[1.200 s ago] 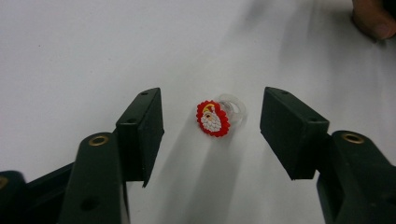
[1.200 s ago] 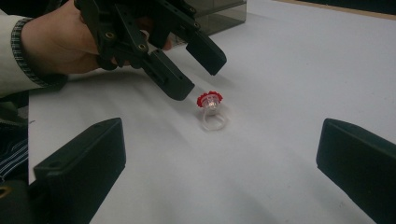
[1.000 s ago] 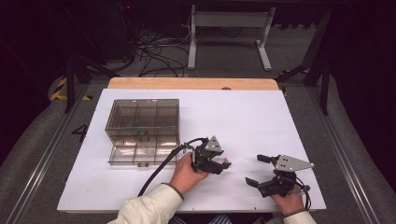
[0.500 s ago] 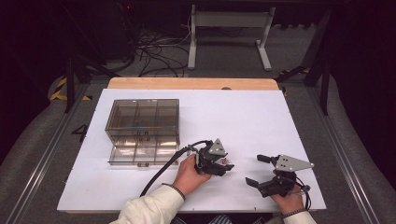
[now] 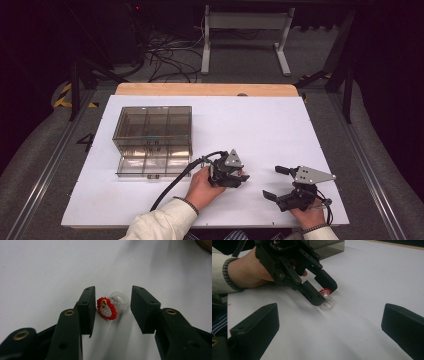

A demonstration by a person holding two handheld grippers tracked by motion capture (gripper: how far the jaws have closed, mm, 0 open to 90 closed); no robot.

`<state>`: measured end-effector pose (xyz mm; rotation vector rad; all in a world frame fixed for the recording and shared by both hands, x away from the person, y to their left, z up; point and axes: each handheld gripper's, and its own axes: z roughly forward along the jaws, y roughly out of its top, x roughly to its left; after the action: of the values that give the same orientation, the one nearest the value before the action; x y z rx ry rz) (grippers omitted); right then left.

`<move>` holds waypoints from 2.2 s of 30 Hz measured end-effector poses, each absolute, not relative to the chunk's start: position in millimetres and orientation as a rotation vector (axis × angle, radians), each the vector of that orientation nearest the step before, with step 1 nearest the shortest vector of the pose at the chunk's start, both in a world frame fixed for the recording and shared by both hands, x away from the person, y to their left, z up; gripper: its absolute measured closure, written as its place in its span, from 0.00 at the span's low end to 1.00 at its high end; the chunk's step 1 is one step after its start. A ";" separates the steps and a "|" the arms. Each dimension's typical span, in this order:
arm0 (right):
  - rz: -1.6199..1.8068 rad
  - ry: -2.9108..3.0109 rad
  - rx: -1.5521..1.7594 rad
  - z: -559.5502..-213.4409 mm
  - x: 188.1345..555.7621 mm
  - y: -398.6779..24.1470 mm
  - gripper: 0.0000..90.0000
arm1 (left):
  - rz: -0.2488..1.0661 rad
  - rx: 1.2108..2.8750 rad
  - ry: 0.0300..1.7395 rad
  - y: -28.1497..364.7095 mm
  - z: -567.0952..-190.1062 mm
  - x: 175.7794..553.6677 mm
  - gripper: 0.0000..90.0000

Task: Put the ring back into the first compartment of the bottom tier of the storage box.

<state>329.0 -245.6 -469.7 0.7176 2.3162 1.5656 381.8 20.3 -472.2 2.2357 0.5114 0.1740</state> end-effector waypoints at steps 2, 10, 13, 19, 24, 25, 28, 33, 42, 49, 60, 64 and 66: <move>1.566 2.317 0.717 -469.7 329.0 -245.6 0.02 | 0.176 2.239 0.510 20.1 -472.3 381.6 0.67; 1.563 2.318 0.717 -469.7 328.9 -245.4 0.02 | 0.151 2.227 0.510 23.8 -470.9 383.4 0.79; 1.564 2.317 0.715 -469.7 329.0 -245.4 0.02 | 0.162 2.224 0.496 23.5 -469.9 382.1 0.80; 1.565 2.317 0.716 -469.6 329.0 -245.5 0.02 | 0.168 2.192 0.502 26.9 -466.7 380.7 0.80; 1.566 2.317 0.716 -469.6 328.9 -245.5 0.02 | 0.184 2.176 0.502 28.4 -465.7 379.9 0.80; 1.566 2.317 0.716 -469.6 328.9 -245.5 0.02 | 0.183 2.174 0.502 28.7 -465.5 379.9 0.80; 1.566 2.317 0.716 -469.6 328.9 -245.5 0.02 | 0.183 2.174 0.499 29.0 -465.3 379.9 0.80; 1.566 2.318 0.715 -469.6 328.9 -245.5 0.02 | 0.184 2.170 0.499 29.1 -465.2 379.7 0.80; 1.571 2.314 0.720 -469.5 328.9 -245.8 0.02 | 0.177 2.169 0.524 36.5 -459.9 375.4 0.80; 1.563 2.317 0.720 -469.6 329.2 -245.4 0.02 | 0.175 2.163 0.498 46.3 -444.4 359.8 0.80; 1.558 2.317 0.720 -469.7 329.2 -244.9 0.02 | 0.148 2.133 0.522 58.4 -435.5 350.5 0.80; 1.561 2.317 0.717 -469.7 329.1 -245.1 0.02 | 0.154 2.129 0.530 61.7 -433.7 350.8 0.80; 1.562 2.318 0.716 -469.7 329.0 -245.0 0.02 | 0.156 2.127 0.534 63.1 -432.7 350.7 0.80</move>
<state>329.0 -245.0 -469.7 0.7155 2.3177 1.5617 350.7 63.1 -432.7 2.1273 0.5337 0.1558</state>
